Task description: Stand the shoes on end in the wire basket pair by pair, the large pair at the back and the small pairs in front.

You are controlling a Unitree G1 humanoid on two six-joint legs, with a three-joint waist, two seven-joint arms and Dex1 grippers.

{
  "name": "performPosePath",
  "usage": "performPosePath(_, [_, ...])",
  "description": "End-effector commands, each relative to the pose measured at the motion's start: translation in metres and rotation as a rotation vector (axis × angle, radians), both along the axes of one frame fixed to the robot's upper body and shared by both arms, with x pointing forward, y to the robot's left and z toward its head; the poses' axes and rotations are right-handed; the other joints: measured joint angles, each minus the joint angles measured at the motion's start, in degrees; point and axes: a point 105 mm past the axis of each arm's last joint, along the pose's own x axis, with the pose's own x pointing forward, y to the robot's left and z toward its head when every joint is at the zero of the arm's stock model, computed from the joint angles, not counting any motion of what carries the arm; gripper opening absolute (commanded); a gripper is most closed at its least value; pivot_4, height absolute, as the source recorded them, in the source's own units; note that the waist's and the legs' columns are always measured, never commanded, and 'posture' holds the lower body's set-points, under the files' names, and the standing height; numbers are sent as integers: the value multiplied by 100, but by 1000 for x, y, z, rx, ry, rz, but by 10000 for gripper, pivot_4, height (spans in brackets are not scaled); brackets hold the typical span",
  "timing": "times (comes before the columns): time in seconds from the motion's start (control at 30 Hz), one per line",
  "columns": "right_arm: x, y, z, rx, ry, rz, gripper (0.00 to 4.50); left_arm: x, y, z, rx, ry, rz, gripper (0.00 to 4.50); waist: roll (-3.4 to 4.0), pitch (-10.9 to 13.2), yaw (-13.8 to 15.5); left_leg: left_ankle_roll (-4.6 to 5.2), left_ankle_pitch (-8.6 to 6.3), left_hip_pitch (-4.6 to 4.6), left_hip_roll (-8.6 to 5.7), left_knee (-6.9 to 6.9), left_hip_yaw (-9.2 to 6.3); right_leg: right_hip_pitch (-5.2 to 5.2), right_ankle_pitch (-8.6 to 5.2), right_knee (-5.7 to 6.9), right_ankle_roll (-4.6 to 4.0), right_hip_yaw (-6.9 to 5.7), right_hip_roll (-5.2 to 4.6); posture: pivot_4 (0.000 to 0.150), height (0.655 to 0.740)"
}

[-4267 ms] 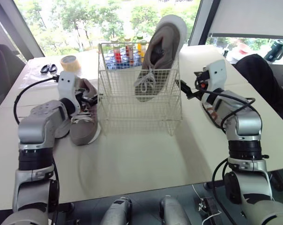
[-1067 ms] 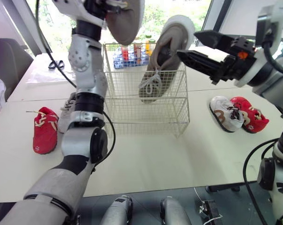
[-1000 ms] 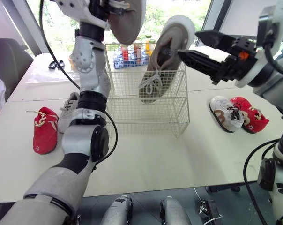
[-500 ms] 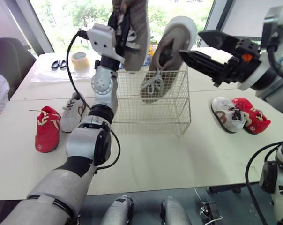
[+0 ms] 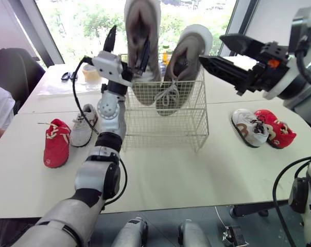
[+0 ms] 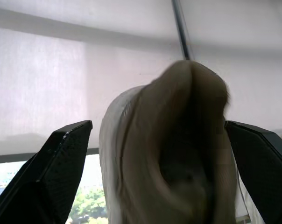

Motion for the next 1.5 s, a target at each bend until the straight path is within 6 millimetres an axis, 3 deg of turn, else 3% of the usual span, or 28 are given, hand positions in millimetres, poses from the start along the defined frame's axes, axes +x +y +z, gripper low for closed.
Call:
performPosePath(0.03, [-9,-1,7,-11,-44,-2,45000,-7,17,1,42,42,5,44711,-3,2,-6,0,0,-3,0,0,0,-5,0,1,0,0,0,1500,7400])
performPosePath(0.2, [-6,-22,4,-11,-17,-96,45000,-41,31,24,163,119,-135,44711,-13,8,-36,-2,1,-98,3,7,-3,-104,1,13,-3,4,3,1500,7400])
performPosePath(0.37, [14,-78,-14,-55,40,-422,45000,-74,26,19,339,356,-406,44711,-9,6,-4,-6,4,-127,-1,7,-1,-133,2,14,-4,8,-1,1500,7400])
performPosePath(0.5, [33,-138,-66,-156,167,-730,45000,-109,13,-5,448,571,-695,44711,-10,7,-7,-7,4,-107,3,6,1,-113,1,12,-6,8,3,1500,7400])
performPosePath(0.63, [35,-169,-114,-200,272,-828,45000,-119,6,-23,458,680,-782,44711,-9,8,-17,-6,4,-105,3,3,5,-111,0,12,-6,10,3,1500,7400])
performPosePath(0.83, [37,-187,-165,-188,395,-853,45000,-128,-3,-45,517,752,-837,44711,-5,9,-88,-7,5,-96,8,-2,12,-108,0,13,-8,17,7,1500,7400])
performPosePath(1.33, [47,-183,-214,-173,522,-805,45000,-127,-7,-55,522,772,-796,44711,-4,9,-126,-7,4,-96,6,-1,12,-105,0,8,-8,18,4,1500,7400])
performPosePath(1.43, [49,-182,-216,-163,523,-802,36575,-124,-7,-58,525,779,-779,45000,-4,9,-126,-7,4,-96,6,-1,12,-105,0,8,-8,18,4,1500,7400])
performPosePath(1.5, [52,-180,-213,-152,508,-793,26767,-121,-6,-58,530,776,-763,45000,-4,9,-130,-7,4,-95,6,-1,12,-105,0,8,-7,18,4,1500,7400])
